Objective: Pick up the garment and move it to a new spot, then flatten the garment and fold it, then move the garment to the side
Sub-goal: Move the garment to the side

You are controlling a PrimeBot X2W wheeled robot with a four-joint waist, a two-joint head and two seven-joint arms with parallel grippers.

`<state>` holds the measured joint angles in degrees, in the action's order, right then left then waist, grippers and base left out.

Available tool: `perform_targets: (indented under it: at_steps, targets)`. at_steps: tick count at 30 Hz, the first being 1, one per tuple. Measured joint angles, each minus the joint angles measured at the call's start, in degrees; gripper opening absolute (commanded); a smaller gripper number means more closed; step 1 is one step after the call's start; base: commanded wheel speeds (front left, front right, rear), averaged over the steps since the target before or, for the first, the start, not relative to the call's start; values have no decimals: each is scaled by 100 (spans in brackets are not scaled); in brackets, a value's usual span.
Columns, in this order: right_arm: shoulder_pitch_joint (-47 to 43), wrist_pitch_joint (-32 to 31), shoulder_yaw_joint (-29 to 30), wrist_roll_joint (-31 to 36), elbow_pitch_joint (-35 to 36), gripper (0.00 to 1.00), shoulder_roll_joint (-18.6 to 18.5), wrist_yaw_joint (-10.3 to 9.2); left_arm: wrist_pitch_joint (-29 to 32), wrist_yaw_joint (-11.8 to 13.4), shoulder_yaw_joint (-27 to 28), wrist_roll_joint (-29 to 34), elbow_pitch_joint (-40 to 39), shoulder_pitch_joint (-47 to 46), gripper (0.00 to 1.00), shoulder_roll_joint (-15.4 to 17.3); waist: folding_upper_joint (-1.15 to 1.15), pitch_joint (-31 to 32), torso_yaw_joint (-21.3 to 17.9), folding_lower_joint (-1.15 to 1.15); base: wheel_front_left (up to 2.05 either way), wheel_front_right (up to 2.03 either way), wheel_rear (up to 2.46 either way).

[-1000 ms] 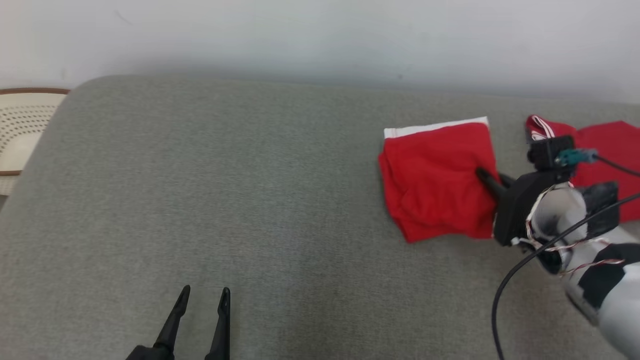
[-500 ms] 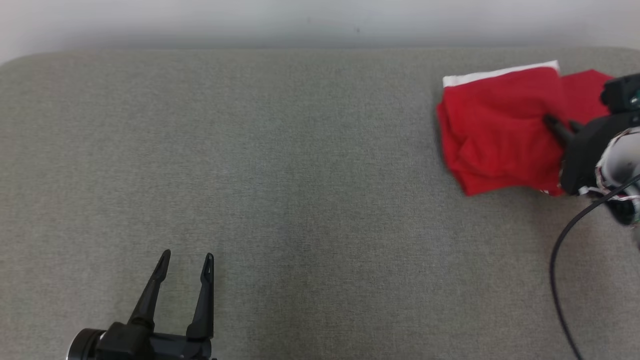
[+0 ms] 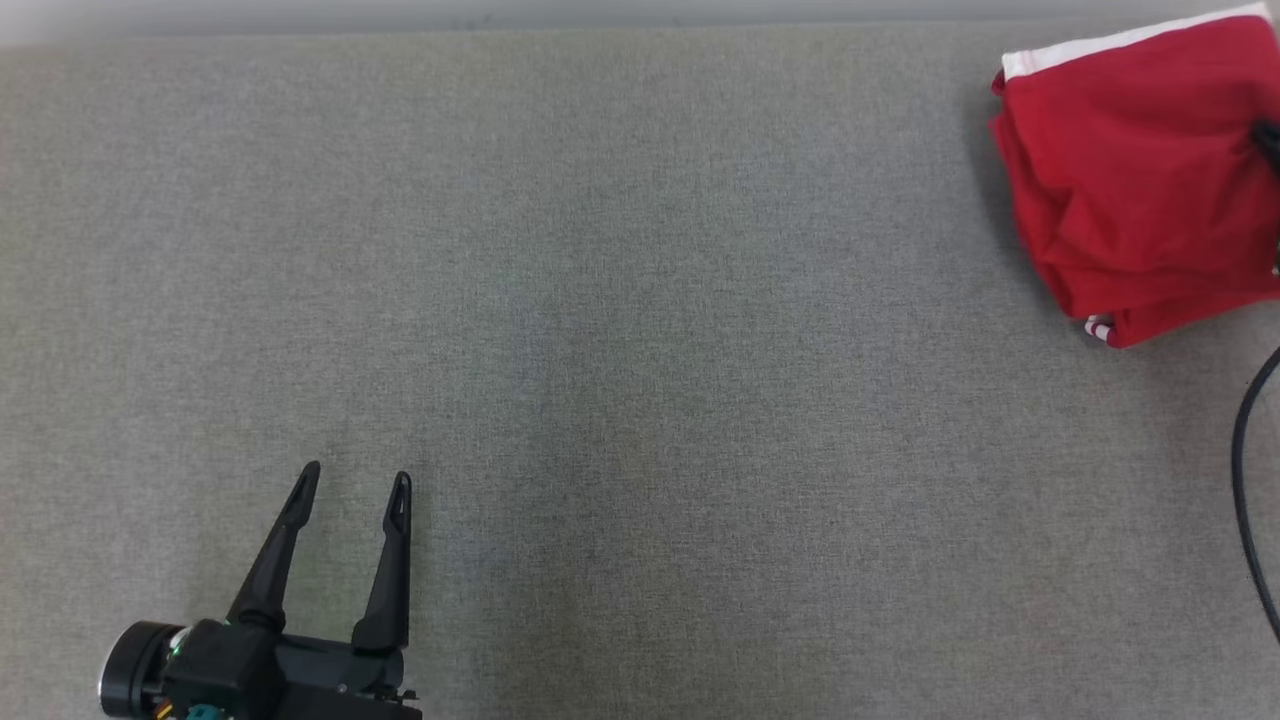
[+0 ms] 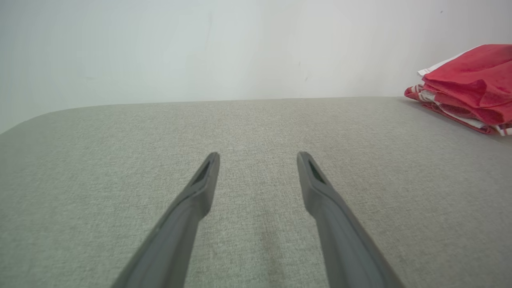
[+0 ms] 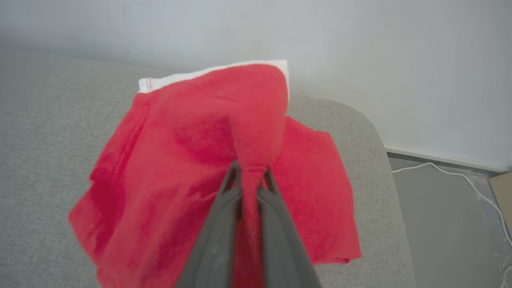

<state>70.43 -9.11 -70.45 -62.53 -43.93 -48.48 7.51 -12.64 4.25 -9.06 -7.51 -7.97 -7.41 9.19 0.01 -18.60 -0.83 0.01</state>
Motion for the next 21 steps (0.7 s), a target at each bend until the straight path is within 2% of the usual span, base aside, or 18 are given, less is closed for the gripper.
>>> perform_targets:
  at_steps: [10, 21]
  targets:
    - [281, -97, -182, 190, -114, 0, -223, 0, 76, 45, 5, 32, -256, -53, 100, 99, 0, -251, 7, 0, 0, 0, 0]
    - [411, 4, -237, 259, -567, 0, -278, 0, 125, 92, -13, 36, -357, -75, 100, 149, -1, -380, 91, 0, 0, 0, 0]
